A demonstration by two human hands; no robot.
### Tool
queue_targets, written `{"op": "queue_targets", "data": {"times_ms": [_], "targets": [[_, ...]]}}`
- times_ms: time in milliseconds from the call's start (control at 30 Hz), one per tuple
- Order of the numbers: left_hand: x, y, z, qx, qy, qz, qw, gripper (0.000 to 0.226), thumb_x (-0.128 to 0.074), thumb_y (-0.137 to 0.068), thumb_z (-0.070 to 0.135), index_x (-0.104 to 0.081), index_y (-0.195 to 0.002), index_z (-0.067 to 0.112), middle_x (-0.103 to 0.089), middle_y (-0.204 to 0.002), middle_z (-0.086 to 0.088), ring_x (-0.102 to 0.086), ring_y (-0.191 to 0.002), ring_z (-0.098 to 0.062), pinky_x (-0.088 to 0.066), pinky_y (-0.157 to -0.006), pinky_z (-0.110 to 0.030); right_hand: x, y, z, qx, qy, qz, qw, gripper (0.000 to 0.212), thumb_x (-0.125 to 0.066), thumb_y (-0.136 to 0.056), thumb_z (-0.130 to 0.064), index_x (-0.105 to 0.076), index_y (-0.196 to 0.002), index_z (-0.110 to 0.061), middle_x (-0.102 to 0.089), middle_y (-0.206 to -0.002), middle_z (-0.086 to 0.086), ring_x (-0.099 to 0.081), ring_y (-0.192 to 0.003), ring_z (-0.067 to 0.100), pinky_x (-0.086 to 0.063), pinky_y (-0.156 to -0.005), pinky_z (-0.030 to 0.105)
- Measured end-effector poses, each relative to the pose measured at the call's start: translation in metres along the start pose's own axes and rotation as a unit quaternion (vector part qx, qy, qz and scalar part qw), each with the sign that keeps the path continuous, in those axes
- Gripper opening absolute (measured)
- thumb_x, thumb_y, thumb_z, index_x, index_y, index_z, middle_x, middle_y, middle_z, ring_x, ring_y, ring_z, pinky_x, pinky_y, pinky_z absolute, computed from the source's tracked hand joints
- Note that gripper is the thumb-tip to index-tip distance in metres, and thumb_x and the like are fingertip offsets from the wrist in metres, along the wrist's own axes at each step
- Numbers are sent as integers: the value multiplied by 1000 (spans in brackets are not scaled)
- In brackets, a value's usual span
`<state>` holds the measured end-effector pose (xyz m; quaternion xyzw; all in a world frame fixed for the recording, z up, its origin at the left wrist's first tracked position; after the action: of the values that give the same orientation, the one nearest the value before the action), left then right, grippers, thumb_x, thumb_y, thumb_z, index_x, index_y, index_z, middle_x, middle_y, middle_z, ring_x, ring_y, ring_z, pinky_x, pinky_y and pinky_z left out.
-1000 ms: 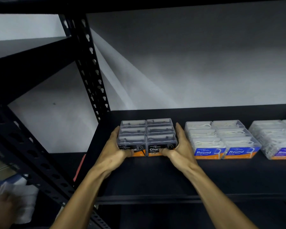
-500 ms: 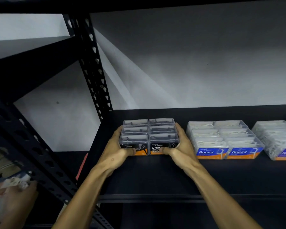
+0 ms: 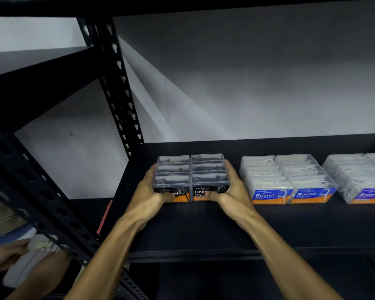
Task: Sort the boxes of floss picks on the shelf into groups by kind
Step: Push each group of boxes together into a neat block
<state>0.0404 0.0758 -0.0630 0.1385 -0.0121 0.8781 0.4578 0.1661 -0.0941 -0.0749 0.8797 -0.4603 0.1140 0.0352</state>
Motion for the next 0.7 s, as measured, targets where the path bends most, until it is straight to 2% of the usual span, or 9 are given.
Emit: {"op": "queue_targets", "data": {"times_ms": [133, 267, 400, 700], "targets": [[2, 1, -2, -3, -3, 1, 1000, 92, -68, -72, -17, -39, -145, 33, -68, -119, 9, -61, -115, -9, -46, -106, -37, -1, 1, 1, 5, 6, -4, 1000, 87, -76, -68, -1, -37, -137, -37, -64, -114, -17, -58, -103, -8, -45, -89, 14], [2, 5, -2, -4, -5, 2, 1000, 92, -68, -73, -16, -38, -145, 33, -67, -119, 11, -61, -114, -8, -46, -105, -36, -1, 5, 1, 10, 1, -9, 1000, 84, -75, -70, 1, -38, -135, -36, -64, -112, -21, -57, -100, -13, -43, -79, 3], [2, 6, -2, -3, -2, -2, 1000, 94, -68, -73, -17, -36, -147, 30, -66, -121, 10, -60, -116, -9, -45, -106, -36, -2, 5, 3, 8, 3, -10, 1000, 87, -76, -68, 0, -37, -137, -37, -64, -115, -18, -58, -105, -7, -45, -93, 18], [2, 6, -1, -8, -5, -6, 1000, 93, -69, -75, -15, -33, -148, 30, -63, -121, 12, -58, -115, -6, -45, -105, -32, -1, 6, 3, 6, 0, -8, 1000, 90, -77, -69, -1, -34, -140, -36, -63, -117, -18, -56, -108, -6, -42, -93, 16]]}}
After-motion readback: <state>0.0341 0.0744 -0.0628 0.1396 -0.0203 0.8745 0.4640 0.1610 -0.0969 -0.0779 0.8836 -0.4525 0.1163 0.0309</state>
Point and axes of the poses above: each hand's wrist, its own y-axis away from the middle knuckle, its own x-axis out of the back of the hand, z = x × y, the point moved 4 cm from there along -y, towards the middle knuckle
